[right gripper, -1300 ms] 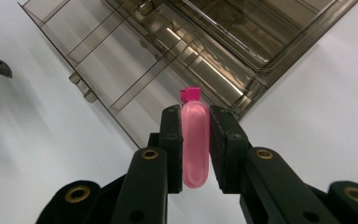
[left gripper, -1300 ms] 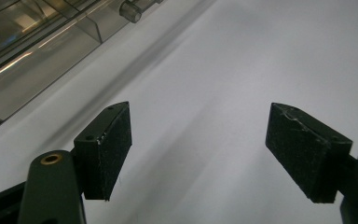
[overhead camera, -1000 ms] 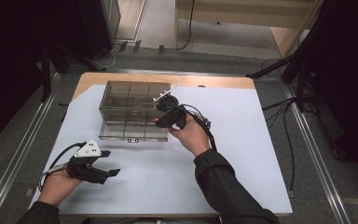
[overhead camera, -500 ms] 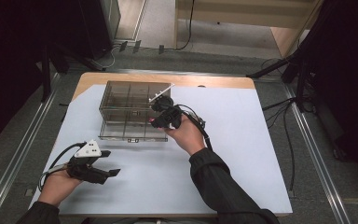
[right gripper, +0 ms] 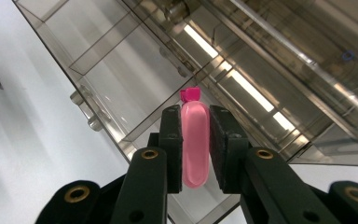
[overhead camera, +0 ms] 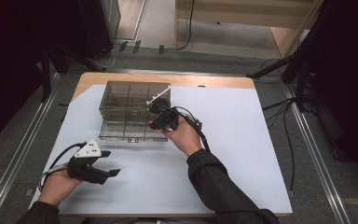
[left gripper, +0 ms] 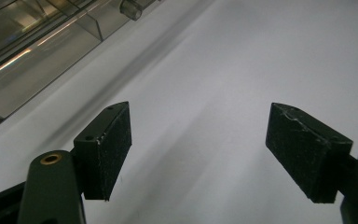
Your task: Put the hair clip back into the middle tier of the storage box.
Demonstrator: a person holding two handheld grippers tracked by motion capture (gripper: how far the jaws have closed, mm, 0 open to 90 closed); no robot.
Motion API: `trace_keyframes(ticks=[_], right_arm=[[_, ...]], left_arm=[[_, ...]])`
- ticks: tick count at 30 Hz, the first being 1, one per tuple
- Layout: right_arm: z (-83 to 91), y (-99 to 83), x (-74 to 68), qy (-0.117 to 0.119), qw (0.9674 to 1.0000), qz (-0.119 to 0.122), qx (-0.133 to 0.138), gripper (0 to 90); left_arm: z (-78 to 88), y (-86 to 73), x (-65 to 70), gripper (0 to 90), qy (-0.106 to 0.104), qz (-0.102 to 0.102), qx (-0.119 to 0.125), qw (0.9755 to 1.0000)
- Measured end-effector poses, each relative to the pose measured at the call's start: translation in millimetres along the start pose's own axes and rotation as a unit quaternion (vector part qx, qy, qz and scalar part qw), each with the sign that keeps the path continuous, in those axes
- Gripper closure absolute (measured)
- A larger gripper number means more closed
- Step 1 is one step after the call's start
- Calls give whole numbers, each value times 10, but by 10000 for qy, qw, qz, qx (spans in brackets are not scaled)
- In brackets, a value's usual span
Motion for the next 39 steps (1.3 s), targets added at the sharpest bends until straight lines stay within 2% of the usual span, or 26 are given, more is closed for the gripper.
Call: trace_keyframes(ticks=[15,39], right_arm=[[-150,-45,-8,-2,9997,-2,-228,772],[-229,-80,1,20,9996,-27,-283,767]], left_arm=[[-2,4,10,235,9,-13,12,10000],[0,1,6,235,4,1,6,10000]])
Point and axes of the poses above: each handheld gripper's, and its own axes: z roughly backward along the jaws, y roughly out of its top, x roughly to its right, the point moved 1 cm from there along -z, roughly forward along the jaws, and after that the axes turned 7 degrees about z, right-handed, at the moved point
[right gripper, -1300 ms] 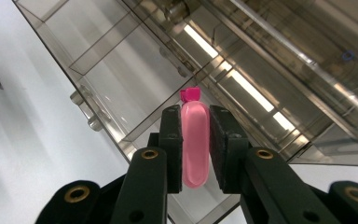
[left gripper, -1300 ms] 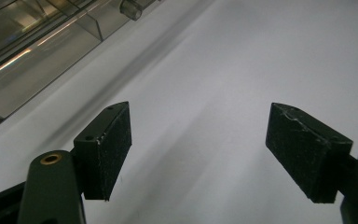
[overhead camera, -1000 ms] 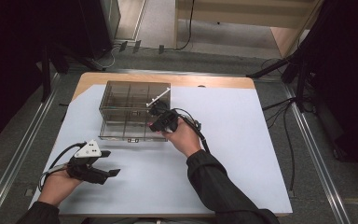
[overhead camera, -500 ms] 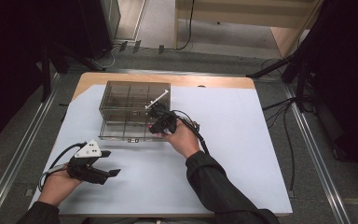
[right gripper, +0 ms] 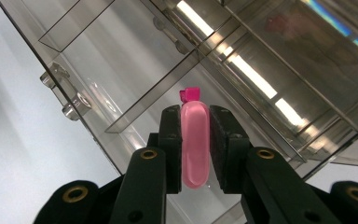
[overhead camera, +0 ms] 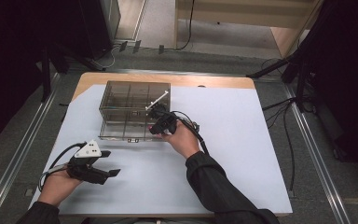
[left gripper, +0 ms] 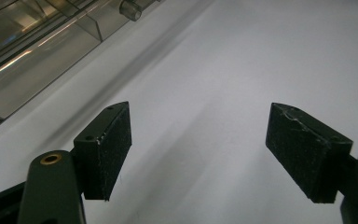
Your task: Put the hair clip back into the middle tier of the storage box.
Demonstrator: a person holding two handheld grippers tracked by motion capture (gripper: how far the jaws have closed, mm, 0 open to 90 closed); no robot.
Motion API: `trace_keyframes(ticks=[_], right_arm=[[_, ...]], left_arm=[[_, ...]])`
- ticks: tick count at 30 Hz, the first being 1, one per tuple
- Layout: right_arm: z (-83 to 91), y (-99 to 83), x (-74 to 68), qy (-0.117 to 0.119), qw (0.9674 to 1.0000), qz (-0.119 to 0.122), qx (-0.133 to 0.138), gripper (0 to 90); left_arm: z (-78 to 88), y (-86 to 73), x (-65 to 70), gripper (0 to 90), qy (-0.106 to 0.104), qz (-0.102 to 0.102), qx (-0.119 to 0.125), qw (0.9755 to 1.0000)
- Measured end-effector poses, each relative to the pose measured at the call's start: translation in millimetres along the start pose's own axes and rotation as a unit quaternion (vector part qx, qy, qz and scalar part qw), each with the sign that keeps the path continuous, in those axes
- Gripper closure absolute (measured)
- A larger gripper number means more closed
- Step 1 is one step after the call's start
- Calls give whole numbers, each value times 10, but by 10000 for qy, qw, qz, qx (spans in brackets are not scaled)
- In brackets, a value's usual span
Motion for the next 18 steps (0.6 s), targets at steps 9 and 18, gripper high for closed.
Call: trace_keyframes(ticks=[9,18], right_arm=[[23,3,7,34,10000,-35,46,724],[154,11,-24,87,9992,82,389,652]], left_arm=[[-2,-1,3,235,-3,-12,-19,10000],[-7,5,3,235,-25,-15,-40,10000]])
Point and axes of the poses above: each handheld gripper's, and its own axes: z roughly backward along the jaws, y roughly out of its top, x roughly to its right, the point moved 1 cm from there along -z, roughly forward along the jaws, and after that the axes turned 7 degrees about z, right-handed, at the moved point
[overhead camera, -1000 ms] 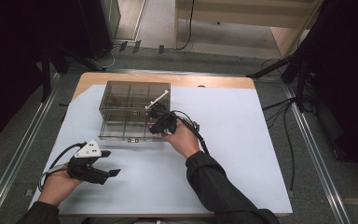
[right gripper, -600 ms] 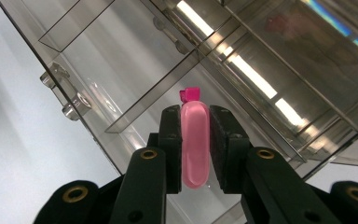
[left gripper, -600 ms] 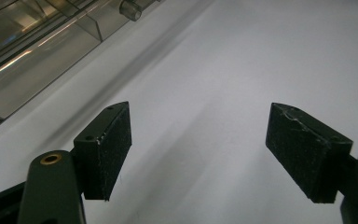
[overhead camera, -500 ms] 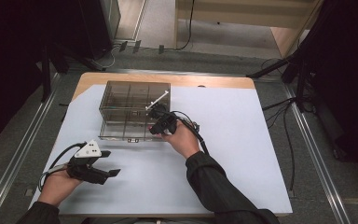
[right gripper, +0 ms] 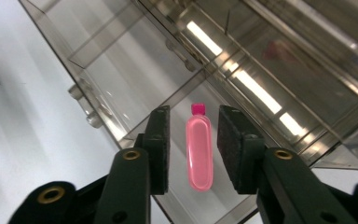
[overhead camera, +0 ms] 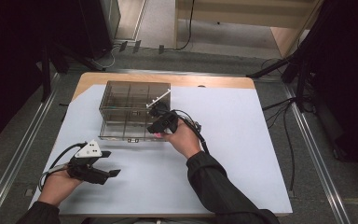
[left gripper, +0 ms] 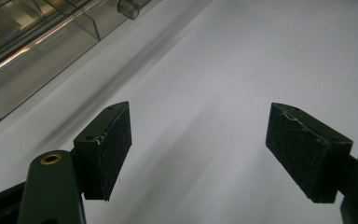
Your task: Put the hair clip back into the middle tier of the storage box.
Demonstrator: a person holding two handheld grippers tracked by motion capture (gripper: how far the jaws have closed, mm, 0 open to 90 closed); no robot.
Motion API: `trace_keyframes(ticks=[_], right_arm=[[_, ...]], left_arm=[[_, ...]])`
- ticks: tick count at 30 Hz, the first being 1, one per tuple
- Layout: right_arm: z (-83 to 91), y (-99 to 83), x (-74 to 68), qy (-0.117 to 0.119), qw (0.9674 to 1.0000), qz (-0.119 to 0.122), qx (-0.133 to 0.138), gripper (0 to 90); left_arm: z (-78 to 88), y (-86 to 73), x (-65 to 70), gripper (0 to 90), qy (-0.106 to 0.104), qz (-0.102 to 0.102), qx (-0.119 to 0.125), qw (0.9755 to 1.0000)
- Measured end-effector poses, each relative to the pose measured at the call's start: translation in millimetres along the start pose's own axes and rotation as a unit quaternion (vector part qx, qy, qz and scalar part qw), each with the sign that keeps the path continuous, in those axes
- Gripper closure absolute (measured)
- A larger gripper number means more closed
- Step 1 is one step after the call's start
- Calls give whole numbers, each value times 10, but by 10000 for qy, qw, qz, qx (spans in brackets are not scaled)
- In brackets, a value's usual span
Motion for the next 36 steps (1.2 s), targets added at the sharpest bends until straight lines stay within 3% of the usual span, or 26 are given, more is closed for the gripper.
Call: trace_keyframes(ticks=[10,17,36], right_arm=[[123,-83,24,-15,9993,178,328,545],[234,-179,96,72,9993,-19,367,491],[431,-380,203,-7,9988,-68,478,441]], left_arm=[[15,6,-29,235,-24,56,37,10000],[-14,32,-22,235,-64,-1,-4,10000],[-75,111,-20,235,-128,-119,13,9998]])
Point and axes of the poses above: each handheld gripper's, and its own axes: z roughly backward along the jaws, y roughly out of its top, x roughly to its right, the point moved 1 cm from there along -z, roughly forward along the jaws, and after that the axes turned 7 degrees about z, right-handed, at the moved point
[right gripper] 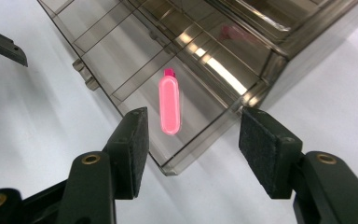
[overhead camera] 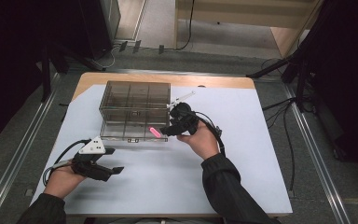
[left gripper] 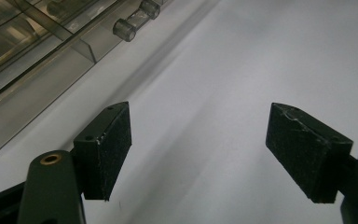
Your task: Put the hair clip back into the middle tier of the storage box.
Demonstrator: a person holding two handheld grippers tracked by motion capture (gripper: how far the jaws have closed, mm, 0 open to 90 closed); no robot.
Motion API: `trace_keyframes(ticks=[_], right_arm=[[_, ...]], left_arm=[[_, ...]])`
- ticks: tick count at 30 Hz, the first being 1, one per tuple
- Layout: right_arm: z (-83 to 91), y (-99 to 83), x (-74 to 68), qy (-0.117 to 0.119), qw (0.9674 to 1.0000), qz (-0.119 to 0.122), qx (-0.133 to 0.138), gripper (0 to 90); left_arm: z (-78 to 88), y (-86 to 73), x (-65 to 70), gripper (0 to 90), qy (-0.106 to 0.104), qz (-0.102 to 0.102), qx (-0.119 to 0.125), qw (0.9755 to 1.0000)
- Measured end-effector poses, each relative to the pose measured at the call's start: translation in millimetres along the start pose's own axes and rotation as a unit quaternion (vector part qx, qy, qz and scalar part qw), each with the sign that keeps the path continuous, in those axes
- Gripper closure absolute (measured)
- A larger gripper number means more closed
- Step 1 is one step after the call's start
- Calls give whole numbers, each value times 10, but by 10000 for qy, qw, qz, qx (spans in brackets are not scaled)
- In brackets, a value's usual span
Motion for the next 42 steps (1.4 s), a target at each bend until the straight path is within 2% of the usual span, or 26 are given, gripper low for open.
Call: trace_keyframes(ticks=[6,12,16,22,25,31,37,42], right_arm=[[40,-56,50,-7,10000,-8,18,432],[129,-135,145,-117,9998,-137,78,422],[167,-166,187,-149,9997,-137,124,409],[242,-225,283,-158,9994,-182,237,366],[263,-280,354,-326,9987,-250,290,325],[266,-386,481,-397,9981,-330,330,278],[286,-469,590,-494,9973,-480,243,262],[301,-506,640,-579,9962,-618,207,257]], left_arm=[[-29,5,8,235,-28,-14,-8,10000],[-33,14,6,235,-56,-22,16,10000],[-39,16,9,235,-55,-35,-6,10000],[-41,19,6,235,-72,-29,-7,10000],[-20,48,21,235,-200,-6,143,9997],[-32,36,11,236,-127,15,92,9999],[-22,48,14,236,-196,22,139,9997],[-28,49,16,236,-171,5,120,9998]])
Point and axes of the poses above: each handheld gripper's, and its own axes: z roughly backward along the jaws, y roughly out of its top, x roughly to its right, the point moved 1 cm from there along -z, roughly forward along the jaws, and after that the axes turned 7 degrees about z, right-handed, at the moved point
